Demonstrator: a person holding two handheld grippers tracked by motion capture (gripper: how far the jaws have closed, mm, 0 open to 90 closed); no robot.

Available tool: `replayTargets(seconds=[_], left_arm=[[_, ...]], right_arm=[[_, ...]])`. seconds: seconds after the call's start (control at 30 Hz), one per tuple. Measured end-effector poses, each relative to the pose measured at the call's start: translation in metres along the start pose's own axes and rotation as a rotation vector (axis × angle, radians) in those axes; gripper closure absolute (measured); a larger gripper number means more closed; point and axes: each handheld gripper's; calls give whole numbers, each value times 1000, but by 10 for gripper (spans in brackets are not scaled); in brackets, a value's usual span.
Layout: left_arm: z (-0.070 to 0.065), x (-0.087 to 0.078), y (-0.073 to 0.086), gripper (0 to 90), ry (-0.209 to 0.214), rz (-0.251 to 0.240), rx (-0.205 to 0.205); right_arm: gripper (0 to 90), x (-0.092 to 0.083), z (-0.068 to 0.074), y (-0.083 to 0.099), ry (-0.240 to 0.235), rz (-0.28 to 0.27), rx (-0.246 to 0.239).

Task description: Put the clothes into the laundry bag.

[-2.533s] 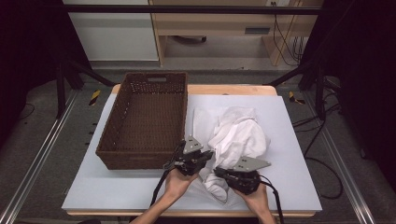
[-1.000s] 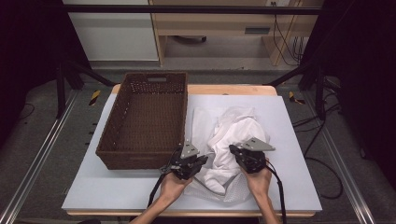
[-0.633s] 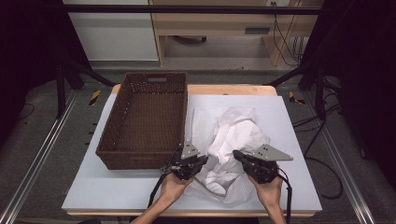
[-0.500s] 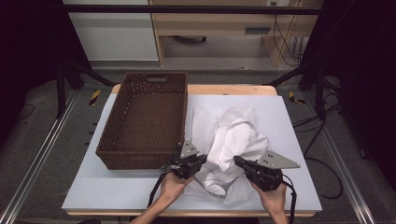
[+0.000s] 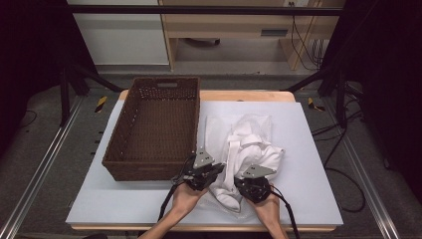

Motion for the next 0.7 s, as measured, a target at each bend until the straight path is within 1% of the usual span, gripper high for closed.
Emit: replayTargets(seconds=[0.03,0.07,0.1,0.13,0.17,0.2,0.27,0.33,0.4,0.43,0.47,0.5,0.53,0.57,0.6,0.67,0.7], left_arm=[[1,0,1,880,0,3,2],[1,-1,1,880,-2,2,3],[2,-2,1,880,-3,1,4],[2,-2,1,880,-4,0,3],[2,-3,1,880,-6,0,4],[2,-3,2,880,-6,1,4],[2,-3,3,879,-11,3,10],[1,-2,4,880,-16,6,20],[1,-2,4,880,-15,6,19],[1,-2,4,880,-15,5,19],[1,-2,4,879,-13,6,18],[1,-2,4,879,-14,5,17],[2,-2,4,879,-13,5,17],[2,-2,4,880,-12,5,15],[2,-2,4,880,-12,5,14],[3,-2,4,880,-10,7,10],[3,-2,4,880,-9,8,10]], right_arm=[[861,-2,-2,0,-8,-2,13],[827,-5,-2,0,-4,-3,17],[799,-9,-3,-1,4,-16,18],[779,-14,-4,-1,2,-26,21],[753,-22,-5,-2,7,-48,16],[719,-29,-5,-4,21,-67,8],[698,-42,-8,-8,42,-111,6],[615,-56,-12,-16,89,-171,6],[498,-61,-15,-25,165,-209,17],[420,-59,-17,-29,193,-220,31],[382,-54,-20,-33,212,-227,52],[362,-46,-22,-36,215,-215,77],[367,-36,-24,-39,215,-185,97],[389,-26,-25,-39,224,-147,108],[472,-15,-25,-39,245,-104,105],[645,-3,-26,-37,287,-37,99],[778,1,-26,-35,288,-18,122]])
Point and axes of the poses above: each handheld gripper's, and its own axes: x roughly forward along the jaws, y roughly out of its underside, z roughly to its left, and after that the axes turned 1 degree about z, right-handed
